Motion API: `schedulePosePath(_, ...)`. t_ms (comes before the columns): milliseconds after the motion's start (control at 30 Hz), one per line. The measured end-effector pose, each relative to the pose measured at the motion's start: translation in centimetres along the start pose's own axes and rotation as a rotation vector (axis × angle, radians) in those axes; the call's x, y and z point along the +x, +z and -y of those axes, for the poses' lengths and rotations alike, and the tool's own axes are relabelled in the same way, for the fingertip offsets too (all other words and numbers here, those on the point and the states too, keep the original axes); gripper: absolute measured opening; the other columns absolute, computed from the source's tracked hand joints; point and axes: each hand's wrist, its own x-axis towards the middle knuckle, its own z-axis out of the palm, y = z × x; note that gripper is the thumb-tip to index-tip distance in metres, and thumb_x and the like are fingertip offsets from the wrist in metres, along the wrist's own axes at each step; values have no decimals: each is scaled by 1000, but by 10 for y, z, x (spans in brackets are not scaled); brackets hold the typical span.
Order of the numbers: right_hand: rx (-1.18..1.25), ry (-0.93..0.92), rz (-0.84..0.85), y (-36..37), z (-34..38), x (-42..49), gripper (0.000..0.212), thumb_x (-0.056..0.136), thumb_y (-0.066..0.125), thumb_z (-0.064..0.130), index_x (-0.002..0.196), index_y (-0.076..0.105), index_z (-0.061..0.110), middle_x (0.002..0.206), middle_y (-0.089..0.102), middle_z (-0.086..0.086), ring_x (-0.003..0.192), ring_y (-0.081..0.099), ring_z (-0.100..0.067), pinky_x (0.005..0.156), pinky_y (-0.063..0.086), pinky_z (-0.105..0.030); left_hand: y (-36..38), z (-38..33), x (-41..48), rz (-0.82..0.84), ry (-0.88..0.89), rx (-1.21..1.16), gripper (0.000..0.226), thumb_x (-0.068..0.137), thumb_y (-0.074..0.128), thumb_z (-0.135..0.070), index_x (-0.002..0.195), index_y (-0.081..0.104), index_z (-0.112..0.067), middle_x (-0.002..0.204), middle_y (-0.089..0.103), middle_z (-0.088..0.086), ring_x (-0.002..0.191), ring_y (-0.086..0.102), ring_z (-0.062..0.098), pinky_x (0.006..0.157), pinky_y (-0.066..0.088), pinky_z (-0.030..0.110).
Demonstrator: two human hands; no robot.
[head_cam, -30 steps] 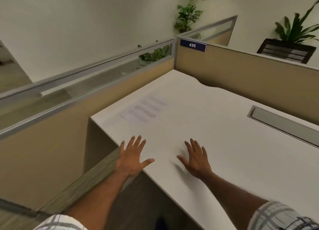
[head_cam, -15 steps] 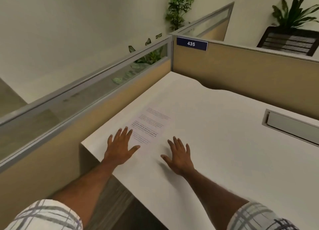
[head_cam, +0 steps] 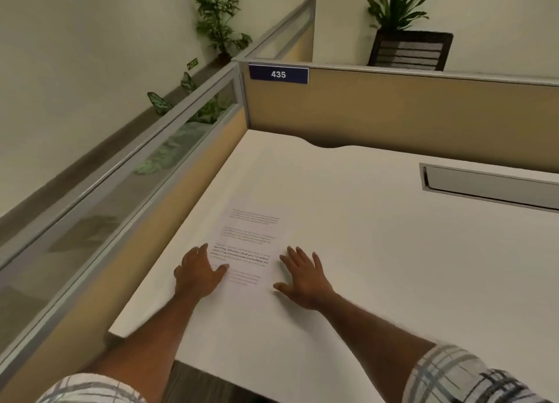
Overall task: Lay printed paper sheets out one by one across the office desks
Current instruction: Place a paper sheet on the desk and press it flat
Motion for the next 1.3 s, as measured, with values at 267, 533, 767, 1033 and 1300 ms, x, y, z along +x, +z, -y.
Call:
schedulePosePath(267,-15,100,22,6,19,5,77,92,43,64,154,19,26,165,-1,1,152,-5,-19,119,-8,-48,-11,2,41,58,-38,-152,81,80,68,-57,145,37,-19,141,45,14,131,41,35,104,37,50)
schedulePosePath(533,33,130,14,5,22,3,85,88,55,60,155,21,21,165,1,2,152,0,-17,121,4,-43,-26,6,64,159,-85,-512,40,84,74,-25,118,64,-7,119,68,14,103,63,30,86,48,33)
schedulePosePath(767,335,262,-97,-1,28,-7,86,87,66,50,154,22,19,162,21,1,148,21,-16,120,17,-32,-19,13,67,213,39,-649,23,92,61,-11,112,68,-2,109,72,14,95,67,31,85,53,37)
schedulePosePath(1033,1078,638,-341,-25,15,-33,72,83,73,45,138,42,11,110,66,-5,91,68,-16,79,56,-28,-6,-23,54,295,107,-890,19,94,60,-13,112,64,-8,104,69,10,89,67,26,83,54,37)
schedulePosePath(1300,1326,802,-657,-29,-34,-103,45,73,81,36,105,69,7,111,73,-10,98,71,-27,82,59,-40,26,-113,9,499,231,-992,14,94,61,-16,107,65,-15,104,73,7,93,70,25,90,56,45)
